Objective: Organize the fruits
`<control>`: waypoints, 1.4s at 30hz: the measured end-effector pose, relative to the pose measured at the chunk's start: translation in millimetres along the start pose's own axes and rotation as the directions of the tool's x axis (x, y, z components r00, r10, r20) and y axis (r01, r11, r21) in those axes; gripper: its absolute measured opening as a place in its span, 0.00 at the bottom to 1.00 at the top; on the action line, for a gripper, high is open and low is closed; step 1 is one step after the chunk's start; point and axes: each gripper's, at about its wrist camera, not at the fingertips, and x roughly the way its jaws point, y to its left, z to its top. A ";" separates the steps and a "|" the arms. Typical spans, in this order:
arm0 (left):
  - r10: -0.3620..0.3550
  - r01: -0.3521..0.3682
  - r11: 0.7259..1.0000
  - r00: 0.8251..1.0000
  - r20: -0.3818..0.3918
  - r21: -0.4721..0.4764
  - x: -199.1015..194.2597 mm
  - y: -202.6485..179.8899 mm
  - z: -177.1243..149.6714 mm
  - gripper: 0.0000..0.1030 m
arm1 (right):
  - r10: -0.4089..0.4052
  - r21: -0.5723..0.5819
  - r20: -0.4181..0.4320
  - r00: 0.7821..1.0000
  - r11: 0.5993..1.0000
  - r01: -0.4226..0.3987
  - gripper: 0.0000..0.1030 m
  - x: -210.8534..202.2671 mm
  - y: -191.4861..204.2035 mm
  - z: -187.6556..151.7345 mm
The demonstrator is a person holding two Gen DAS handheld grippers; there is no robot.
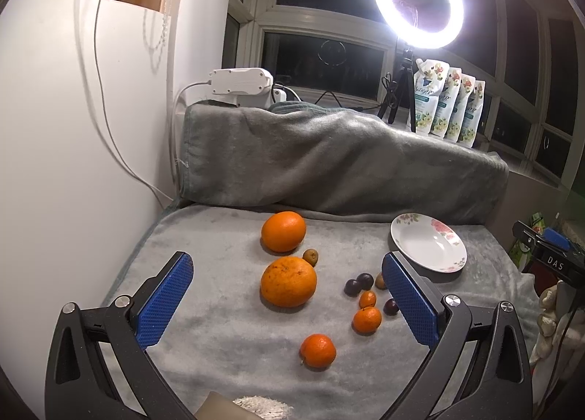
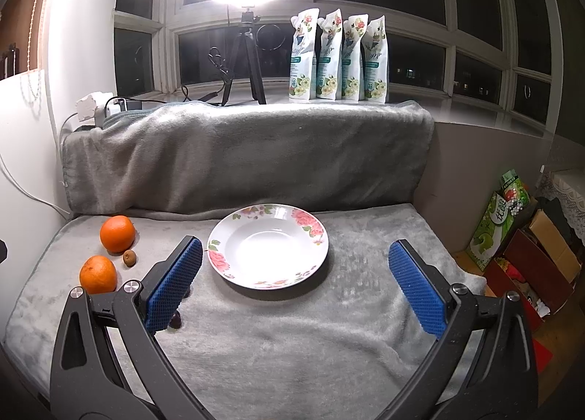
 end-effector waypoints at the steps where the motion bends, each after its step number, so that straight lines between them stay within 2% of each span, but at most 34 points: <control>1: 0.000 0.000 1.000 1.000 0.000 0.000 0.0 0.0 0.0 0.99 | 0.001 -0.001 0.000 1.000 1.000 -0.001 1.00 0.2 1.1 -0.4; 42: 0.000 0.000 1.000 1.000 0.000 -0.001 -1.3 0.2 -1.9 0.99 | 0.029 -0.006 -0.021 0.999 1.000 -0.029 1.00 3.7 10.1 -6.1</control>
